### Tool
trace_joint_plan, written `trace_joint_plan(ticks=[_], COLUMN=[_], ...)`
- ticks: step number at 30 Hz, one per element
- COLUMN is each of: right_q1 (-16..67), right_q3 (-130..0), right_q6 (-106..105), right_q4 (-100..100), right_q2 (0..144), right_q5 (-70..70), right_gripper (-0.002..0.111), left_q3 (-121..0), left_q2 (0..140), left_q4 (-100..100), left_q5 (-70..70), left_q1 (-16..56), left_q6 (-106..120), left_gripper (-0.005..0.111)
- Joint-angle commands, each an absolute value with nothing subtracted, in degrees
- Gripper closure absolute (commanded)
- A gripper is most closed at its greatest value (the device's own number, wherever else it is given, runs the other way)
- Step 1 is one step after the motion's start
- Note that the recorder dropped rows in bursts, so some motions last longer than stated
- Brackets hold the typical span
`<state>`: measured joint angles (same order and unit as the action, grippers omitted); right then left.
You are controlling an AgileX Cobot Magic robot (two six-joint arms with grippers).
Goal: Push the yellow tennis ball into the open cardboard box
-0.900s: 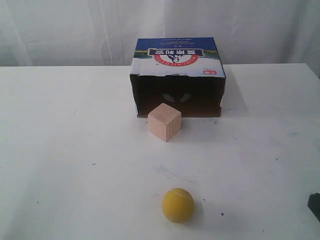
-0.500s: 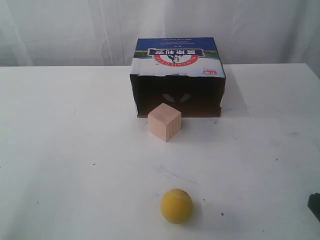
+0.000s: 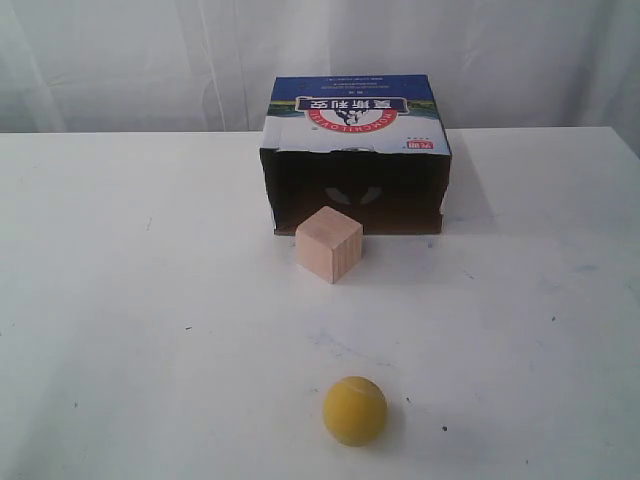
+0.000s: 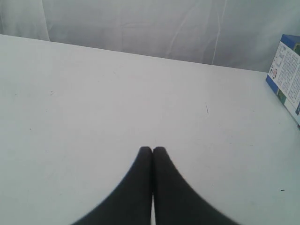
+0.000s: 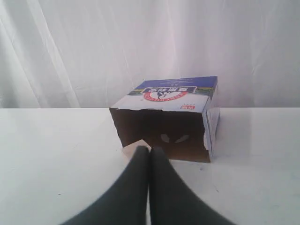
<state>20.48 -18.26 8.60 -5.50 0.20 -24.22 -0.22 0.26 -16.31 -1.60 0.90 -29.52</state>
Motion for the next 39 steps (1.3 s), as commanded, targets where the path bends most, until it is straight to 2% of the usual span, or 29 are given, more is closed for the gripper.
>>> trace_joint_plan(ticks=[1, 7, 13, 24, 27, 33, 39], right_q1=[20.57, 20.57, 20.57, 20.95, 23.45, 38.99, 45.13], right_q3=[-26.14, -31.01, -31.27, -32.60, -34.38, -36.80, -36.80], right_q6=[9.30, 9.30, 7.36, -15.28, -17.78, -17.90, -18.01], right_q4=[-5.84, -11.16, -16.96, -33.85, -34.45, -34.45, -34.45], right_q2=[0.00, 2.85, 11.62, 35.08, 41.64, 60.98, 71.91], right_q5=[-35.58, -44.77, -44.24, -41.68, -42.61, -33.05, -23.42], right_gripper=[0.108, 0.108, 0.108, 0.108, 0.108, 0.108, 0.108], left_q3=[0.00, 0.00, 0.00, 0.00, 0.00, 0.00, 0.00], left_q2=[0.09, 0.09, 0.09, 0.09, 0.09, 0.09, 0.09], left_q4=[-16.30, -16.30, -16.30, -16.30, -16.30, -16.30, -16.30], left_q5=[-1.27, -1.27, -1.27, -1.27, -1.27, -1.27, -1.27], left_q1=[0.75, 0.75, 0.75, 0.75, 0.75, 0.75, 0.75], left_q6=[-29.64, -29.64, -29.64, -29.64, -29.64, -29.64, -29.64], left_gripper=[0.107, 0.107, 0.107, 0.107, 0.107, 0.107, 0.107])
